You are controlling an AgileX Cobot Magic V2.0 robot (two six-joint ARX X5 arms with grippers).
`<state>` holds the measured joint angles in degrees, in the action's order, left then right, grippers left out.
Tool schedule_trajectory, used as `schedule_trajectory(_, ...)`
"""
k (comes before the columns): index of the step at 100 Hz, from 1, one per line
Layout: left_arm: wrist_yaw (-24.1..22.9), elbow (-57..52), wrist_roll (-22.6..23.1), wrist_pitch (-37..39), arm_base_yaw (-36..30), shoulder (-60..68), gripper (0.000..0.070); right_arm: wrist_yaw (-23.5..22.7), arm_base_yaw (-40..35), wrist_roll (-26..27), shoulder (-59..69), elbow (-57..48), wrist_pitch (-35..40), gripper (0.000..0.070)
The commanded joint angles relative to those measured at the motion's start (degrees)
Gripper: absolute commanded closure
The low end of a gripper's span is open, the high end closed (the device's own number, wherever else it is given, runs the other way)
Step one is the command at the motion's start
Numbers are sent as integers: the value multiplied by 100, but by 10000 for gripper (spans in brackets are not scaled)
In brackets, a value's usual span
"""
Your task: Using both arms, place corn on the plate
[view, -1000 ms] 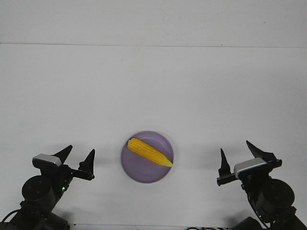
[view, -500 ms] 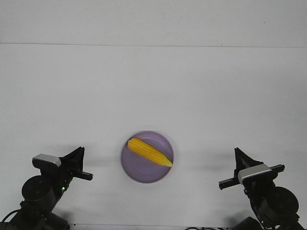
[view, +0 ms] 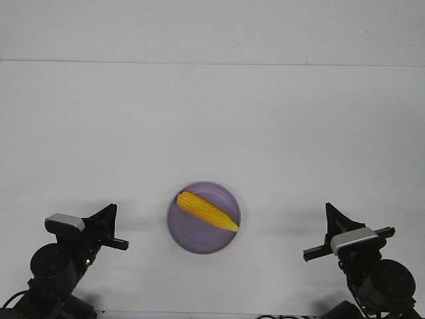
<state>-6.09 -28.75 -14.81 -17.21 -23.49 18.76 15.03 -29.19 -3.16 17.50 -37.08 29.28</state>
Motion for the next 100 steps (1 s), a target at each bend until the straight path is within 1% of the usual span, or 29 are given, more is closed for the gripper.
schedule_trajectory(1,-11,-33,-24,57,-15,22,685,2,-26,42,17,-39,-55,696)
schedule_trajectory(10,-15,-33,42,61,-15,22,685,2,-26,42,17,-39,-55,696)
schedule_trajectory(15,-94,-33,516,57,4,22,685,2,-26,42,17,-39,-55,696)
schedule_trajectory(20,-188,-26,848,55,92,-7,685,2,-26,42,17,-39,-55,696)
schedule_trajectory(25,-190,46,1233,81,326,-116,685,2,-26,42,17,-39,-55,696)
schedule_trajectory(29,-118,175,1447,168,553,-203,685,2,-26,39,17,-39,-55,696)
schedule_trajectory(38,-105,721,1681,658,1209,-551,685,2,-26,42,17,-39,-55,696)
schedule_trajectory(48,-72,1512,1738,1283,1958,-1025,685,2,-26,42,17,-39,-55,696)
schedule_trajectory(59,31,2151,1735,1478,2430,-1449,685,2,-26,42,17,-39,-55,696)
schedule_trajectory(67,33,2409,1738,1482,2540,-1633,685,2,-26,42,17,-39,-55,696)
schedule_trajectory(80,33,2645,1803,1486,2540,-1860,685,2,-26,42,17,-39,-55,696)
schedule_trajectory(86,35,2758,1834,1624,2533,-1860,685,2,-26,42,17,-39,-55,696)
schedule_trajectory(90,68,2800,1864,1740,2533,-1860,685,2,-26,42,17,-39,-55,696)
schedule_trajectory(100,122,2800,1987,1722,2514,-1860,685,2,-26,42,17,-39,-55,696)
